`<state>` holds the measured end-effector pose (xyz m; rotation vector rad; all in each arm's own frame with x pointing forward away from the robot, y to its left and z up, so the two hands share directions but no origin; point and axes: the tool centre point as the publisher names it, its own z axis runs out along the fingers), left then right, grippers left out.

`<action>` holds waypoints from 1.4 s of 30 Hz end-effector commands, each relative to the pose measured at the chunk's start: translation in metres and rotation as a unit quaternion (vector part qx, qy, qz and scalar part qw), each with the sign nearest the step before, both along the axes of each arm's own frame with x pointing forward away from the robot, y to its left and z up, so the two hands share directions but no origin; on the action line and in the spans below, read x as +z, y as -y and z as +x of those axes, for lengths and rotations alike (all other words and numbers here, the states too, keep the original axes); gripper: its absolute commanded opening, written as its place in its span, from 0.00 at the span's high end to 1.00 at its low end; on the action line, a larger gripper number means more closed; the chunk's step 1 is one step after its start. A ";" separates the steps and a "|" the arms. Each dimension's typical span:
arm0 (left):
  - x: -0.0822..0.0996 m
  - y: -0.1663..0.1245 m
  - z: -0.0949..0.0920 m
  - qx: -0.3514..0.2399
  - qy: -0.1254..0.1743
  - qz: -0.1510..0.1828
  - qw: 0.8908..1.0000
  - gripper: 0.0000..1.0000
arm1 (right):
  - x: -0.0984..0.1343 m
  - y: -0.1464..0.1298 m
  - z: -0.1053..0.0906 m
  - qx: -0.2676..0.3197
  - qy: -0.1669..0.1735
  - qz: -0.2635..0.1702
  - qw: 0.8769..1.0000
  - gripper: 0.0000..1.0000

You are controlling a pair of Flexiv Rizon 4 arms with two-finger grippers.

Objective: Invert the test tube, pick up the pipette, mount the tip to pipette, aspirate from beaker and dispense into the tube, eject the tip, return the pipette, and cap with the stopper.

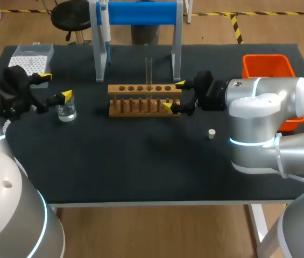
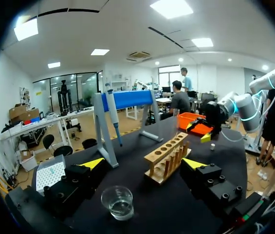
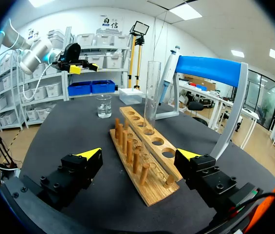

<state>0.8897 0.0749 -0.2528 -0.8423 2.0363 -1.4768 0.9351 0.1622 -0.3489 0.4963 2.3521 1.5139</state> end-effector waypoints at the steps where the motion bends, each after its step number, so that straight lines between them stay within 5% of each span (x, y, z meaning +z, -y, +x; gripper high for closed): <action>1: -0.006 -0.008 0.001 0.031 -0.005 0.003 1.000 0.00 | 0.000 0.000 0.000 -0.001 0.000 0.000 1.000 0.00; 12: -0.024 -0.097 0.002 0.133 -0.042 0.075 0.987 0.00 | 0.000 0.000 0.000 -0.001 0.000 0.000 1.000 0.00; 22: -0.024 -0.156 0.034 0.201 -0.053 0.084 0.975 0.00 | 0.000 0.000 0.000 -0.001 0.000 0.000 1.000 0.00; 42: -0.035 -0.177 0.095 0.240 -0.068 0.083 0.965 0.00 | 0.000 0.000 0.000 -0.001 0.000 0.000 1.000 0.00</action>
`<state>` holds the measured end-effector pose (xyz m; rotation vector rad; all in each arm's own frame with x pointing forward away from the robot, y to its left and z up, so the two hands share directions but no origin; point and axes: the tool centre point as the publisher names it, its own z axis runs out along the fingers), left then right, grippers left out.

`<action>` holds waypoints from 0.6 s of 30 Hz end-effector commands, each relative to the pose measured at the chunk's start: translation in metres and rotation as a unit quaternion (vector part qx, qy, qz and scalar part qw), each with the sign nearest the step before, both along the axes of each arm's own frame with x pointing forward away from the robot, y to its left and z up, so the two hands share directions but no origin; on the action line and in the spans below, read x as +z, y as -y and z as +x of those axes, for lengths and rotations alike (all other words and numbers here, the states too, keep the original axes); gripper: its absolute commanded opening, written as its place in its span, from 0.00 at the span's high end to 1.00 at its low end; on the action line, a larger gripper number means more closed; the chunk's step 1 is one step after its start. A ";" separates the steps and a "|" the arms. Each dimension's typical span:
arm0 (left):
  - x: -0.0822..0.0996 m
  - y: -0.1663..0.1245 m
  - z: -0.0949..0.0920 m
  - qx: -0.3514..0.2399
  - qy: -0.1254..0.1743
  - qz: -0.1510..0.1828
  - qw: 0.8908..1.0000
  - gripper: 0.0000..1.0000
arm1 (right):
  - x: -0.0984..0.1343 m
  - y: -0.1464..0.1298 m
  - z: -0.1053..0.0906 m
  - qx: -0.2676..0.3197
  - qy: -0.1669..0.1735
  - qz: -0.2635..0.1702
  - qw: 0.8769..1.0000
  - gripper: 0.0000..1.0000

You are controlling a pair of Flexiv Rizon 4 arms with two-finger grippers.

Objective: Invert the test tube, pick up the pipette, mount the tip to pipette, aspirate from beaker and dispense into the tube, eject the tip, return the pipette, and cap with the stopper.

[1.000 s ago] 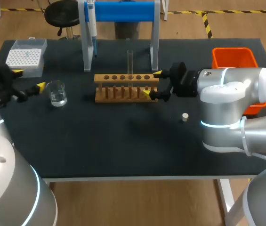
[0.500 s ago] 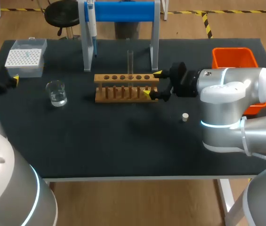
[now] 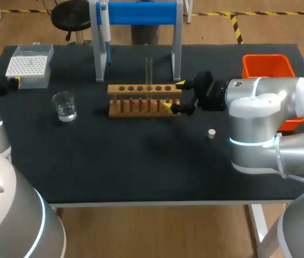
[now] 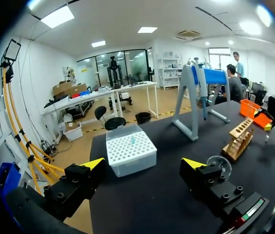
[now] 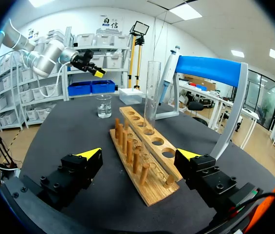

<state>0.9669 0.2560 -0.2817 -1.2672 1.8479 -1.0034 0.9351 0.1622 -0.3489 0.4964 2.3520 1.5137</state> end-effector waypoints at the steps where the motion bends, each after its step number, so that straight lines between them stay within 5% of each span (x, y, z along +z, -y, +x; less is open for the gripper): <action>1: -0.006 0.004 0.020 0.009 -0.002 -0.001 1.000 0.00 | 0.000 0.000 0.000 -0.001 0.000 0.000 1.000 0.00; 18: -0.026 0.008 0.054 0.039 0.001 -0.023 0.999 0.00 | 0.000 0.000 0.000 -0.001 0.000 0.000 1.000 0.00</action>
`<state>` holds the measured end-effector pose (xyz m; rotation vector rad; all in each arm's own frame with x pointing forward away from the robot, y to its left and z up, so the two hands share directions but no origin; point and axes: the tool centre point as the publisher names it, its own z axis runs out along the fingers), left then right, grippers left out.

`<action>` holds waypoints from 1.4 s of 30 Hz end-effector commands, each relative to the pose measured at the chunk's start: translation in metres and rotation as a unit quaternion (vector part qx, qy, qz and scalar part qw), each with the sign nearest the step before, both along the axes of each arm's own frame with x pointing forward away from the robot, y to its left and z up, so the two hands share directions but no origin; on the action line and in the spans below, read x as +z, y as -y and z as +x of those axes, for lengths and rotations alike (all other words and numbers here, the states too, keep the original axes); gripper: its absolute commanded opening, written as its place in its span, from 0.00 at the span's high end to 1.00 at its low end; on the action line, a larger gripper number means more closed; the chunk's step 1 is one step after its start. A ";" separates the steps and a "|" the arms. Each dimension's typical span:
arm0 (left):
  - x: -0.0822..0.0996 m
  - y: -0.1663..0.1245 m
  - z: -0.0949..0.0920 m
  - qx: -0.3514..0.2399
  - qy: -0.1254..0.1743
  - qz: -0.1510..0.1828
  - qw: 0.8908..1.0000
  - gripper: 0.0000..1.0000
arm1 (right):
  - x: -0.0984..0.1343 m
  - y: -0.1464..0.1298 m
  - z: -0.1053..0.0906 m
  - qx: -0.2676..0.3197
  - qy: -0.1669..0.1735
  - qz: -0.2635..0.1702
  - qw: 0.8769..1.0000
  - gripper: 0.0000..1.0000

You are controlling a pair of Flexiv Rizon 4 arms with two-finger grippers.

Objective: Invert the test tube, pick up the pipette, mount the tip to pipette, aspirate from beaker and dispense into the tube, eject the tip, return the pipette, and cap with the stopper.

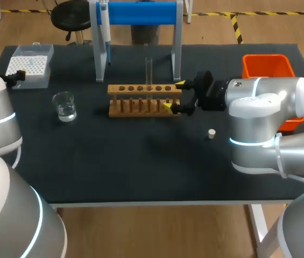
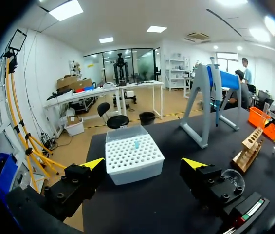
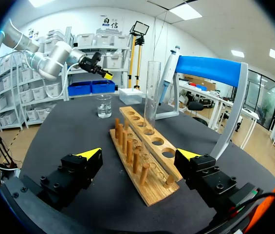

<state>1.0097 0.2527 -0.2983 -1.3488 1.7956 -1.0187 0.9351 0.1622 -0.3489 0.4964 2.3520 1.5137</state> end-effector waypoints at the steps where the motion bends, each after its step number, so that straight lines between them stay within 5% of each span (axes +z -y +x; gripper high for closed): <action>1: -0.011 0.006 0.013 0.012 0.006 0.002 1.000 0.00 | 0.000 0.000 0.000 -0.001 0.000 0.000 1.000 0.00; 42: -0.045 0.011 0.076 0.048 0.011 -0.024 0.999 0.00 | 0.000 0.000 0.000 -0.001 0.000 0.000 1.000 0.00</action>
